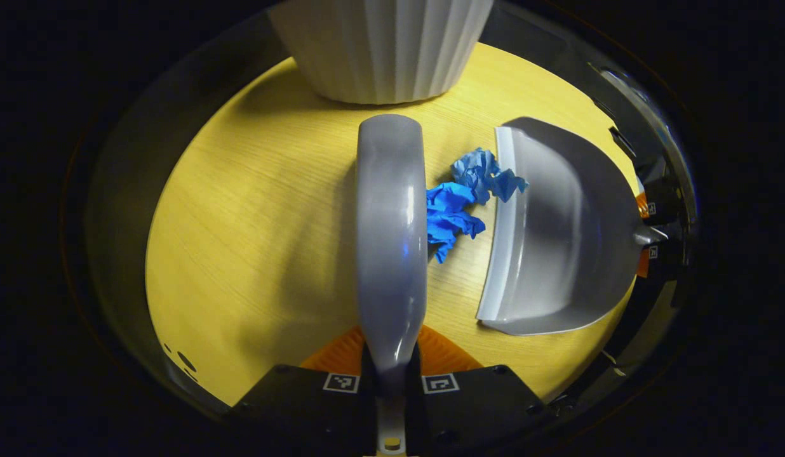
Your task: Pick up the small broom and dustpan from the desktop, sweep the trash into the dustpan with the broom, and then empty the trash into the garbage bin.
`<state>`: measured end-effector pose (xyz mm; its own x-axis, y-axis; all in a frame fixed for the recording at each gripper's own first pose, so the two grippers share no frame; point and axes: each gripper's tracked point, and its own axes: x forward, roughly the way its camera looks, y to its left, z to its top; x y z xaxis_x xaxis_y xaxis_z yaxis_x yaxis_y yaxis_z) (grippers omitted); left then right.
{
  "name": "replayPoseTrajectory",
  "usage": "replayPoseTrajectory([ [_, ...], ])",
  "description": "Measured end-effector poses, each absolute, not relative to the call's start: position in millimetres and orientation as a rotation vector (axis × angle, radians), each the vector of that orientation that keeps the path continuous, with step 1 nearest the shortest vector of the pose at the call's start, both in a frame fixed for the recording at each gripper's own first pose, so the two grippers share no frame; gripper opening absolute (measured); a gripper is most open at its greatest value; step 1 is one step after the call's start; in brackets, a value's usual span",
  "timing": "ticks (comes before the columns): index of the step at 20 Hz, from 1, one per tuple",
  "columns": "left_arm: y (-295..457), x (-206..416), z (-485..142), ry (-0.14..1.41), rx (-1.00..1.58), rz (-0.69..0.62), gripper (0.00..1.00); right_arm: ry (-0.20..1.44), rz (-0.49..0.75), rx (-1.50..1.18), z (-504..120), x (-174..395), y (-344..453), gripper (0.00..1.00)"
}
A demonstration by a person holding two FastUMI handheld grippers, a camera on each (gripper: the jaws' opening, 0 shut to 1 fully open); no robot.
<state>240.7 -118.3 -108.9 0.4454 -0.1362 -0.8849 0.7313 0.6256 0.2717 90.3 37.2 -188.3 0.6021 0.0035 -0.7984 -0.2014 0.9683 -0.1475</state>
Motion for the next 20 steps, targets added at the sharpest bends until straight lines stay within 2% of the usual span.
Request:
replayPoseTrajectory([
  [7,-155,206,-121,1.014,0.756,-0.821,0.22,0.906,0.119,-0.231,-187,92,38,0.36],
  [14,-161,194,-112,0.995,0.814,-0.923,0.21,0.893,0.125,-0.233,-186,92,38,0.36],
  [16,-159,190,-110,0.995,0.815,-0.928,0.21,0.888,0.126,-0.233,-186,93,38,0.35],
  [20,-133,206,-100,0.932,0.767,-0.812,0.21,0.875,0.130,-0.235,-186,93,38,0.35],
])
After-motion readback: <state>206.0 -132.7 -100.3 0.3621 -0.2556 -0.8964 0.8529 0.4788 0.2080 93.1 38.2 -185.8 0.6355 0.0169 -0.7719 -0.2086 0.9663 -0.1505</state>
